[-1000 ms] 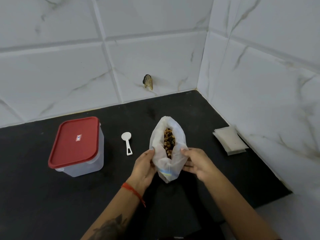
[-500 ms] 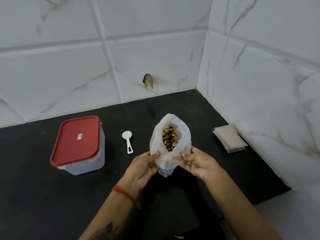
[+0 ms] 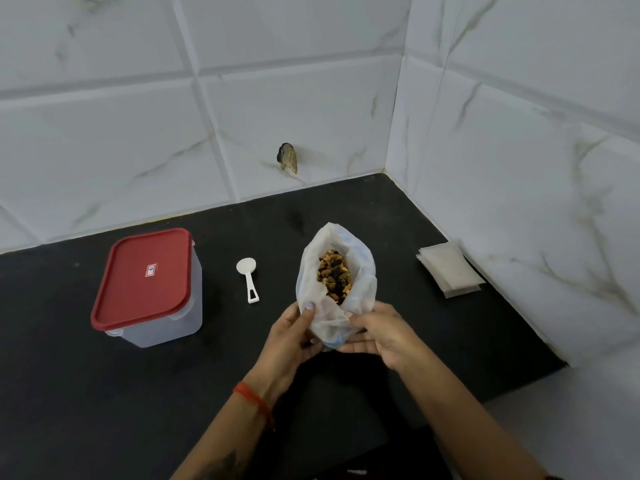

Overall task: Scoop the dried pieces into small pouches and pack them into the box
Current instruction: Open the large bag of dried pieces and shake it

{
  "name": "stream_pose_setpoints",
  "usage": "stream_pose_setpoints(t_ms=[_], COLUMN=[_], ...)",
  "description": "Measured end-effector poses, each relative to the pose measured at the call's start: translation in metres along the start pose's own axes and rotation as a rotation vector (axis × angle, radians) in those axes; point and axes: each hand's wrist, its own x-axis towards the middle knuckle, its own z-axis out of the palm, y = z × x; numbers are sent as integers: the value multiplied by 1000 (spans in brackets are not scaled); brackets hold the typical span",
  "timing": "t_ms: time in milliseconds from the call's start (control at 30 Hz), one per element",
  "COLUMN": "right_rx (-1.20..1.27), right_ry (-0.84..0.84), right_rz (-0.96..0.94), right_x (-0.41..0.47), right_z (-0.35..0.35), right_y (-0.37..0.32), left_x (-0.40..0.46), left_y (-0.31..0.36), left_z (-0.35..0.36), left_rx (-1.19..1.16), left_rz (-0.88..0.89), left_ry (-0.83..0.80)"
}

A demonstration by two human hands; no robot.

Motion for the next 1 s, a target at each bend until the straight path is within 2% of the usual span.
stream_pose_setpoints(t_ms=[67, 133, 267, 467, 633, 733, 867, 1000], right_rx=[59, 119, 258, 613, 417, 225, 34, -116], right_ry=[3, 7, -20, -57, -4, 37, 135, 187], right_rz=[-11, -6, 48, 186, 234, 152, -16, -112], right_x=[2, 4, 5, 11, 5, 5, 10, 12], right_z=[-3, -6, -8, -15, -16, -13, -3, -4], right_y=[0, 0, -4, 3, 1, 1, 10, 9], left_x=[-4, -7, -12, -5, -1, -2, -6, -5], left_y=[4, 8, 15, 13, -5, -8, -2, 8], left_z=[0, 2, 10, 15, 18, 19, 22, 28], left_rx=[313, 366, 117, -510, -609, -445, 145, 343], left_rz=[68, 50, -35, -182, -145, -127, -41, -51], left_ry=[200, 267, 215, 140, 106, 121, 253, 244])
